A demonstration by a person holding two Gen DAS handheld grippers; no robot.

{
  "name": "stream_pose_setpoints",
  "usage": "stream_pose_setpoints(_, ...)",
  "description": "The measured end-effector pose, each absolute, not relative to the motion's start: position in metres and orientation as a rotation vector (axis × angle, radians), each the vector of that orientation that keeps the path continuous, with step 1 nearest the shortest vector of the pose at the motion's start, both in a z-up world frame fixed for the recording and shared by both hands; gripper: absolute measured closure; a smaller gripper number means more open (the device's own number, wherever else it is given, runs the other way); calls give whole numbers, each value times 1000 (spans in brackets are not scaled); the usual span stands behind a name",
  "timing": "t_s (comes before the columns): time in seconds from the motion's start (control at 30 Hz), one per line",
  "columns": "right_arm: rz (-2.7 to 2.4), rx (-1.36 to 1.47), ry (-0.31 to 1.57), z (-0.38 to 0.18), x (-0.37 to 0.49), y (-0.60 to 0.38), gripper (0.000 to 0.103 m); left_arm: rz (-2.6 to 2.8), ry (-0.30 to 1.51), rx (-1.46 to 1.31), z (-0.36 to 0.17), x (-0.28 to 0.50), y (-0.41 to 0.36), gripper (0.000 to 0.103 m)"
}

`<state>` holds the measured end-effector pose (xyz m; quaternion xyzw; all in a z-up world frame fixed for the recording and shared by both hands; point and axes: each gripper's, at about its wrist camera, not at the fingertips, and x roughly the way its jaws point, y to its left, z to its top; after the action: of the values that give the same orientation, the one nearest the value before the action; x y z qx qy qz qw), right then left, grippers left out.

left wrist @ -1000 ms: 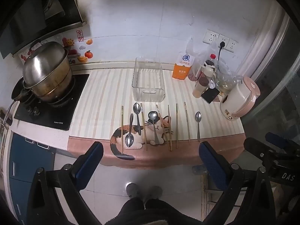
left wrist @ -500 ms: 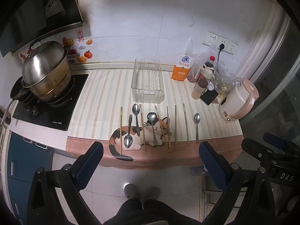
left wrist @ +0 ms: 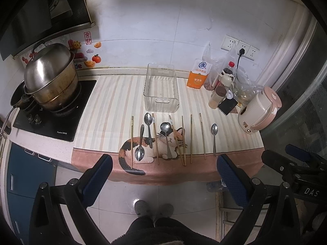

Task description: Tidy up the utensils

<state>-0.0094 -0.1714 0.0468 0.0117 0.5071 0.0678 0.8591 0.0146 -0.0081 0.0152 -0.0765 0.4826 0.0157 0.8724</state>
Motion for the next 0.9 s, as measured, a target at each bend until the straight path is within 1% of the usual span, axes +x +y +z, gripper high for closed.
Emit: stream_pose_setpoints(0.9,146,27,1066,47,-11,-170,0,27,1006,-158,19,17,-11,0)
